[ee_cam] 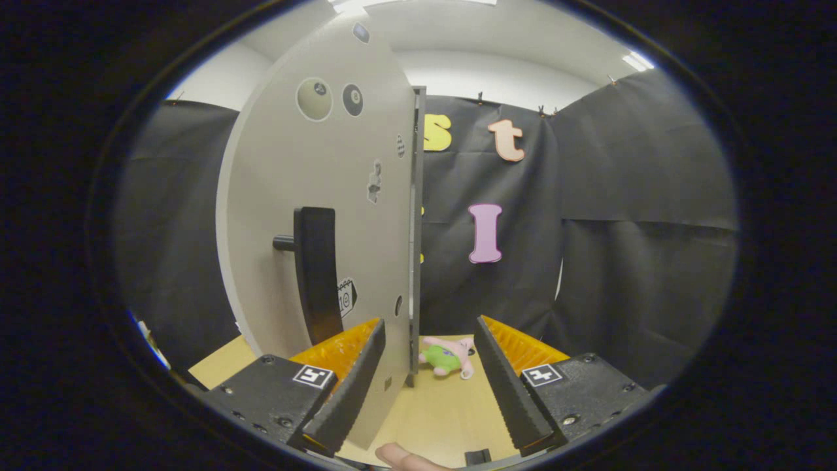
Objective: Open the shoe cabinet door, grab the shoes and put them into the shoe cabinet, then close the shoe cabinet door.
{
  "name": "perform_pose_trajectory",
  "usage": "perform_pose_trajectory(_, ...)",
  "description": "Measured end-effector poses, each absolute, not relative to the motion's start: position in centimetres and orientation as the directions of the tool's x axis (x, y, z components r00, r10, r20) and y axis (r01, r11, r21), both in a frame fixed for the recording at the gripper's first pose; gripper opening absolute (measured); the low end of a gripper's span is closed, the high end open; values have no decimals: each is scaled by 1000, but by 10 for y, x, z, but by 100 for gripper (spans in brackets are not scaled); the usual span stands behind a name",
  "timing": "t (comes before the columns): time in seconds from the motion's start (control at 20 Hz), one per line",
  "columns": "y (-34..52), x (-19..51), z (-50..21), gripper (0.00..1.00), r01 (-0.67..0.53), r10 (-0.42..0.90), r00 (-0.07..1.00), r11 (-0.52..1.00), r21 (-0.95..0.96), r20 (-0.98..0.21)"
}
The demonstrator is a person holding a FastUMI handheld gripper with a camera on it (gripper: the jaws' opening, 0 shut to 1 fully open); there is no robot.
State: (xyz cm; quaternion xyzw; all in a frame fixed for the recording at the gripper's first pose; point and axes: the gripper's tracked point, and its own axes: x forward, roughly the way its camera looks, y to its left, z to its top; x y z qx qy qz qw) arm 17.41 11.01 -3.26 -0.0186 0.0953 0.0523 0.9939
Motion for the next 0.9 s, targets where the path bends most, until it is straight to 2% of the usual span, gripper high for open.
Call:
perform_pose_trajectory(0.5, 177, 188, -35, 90, -96, 75, 982, 989, -113, -171)
perform_pose_trajectory(0.9, 281, 226, -66, 90, -136, 111, 972, 985, -109, -209)
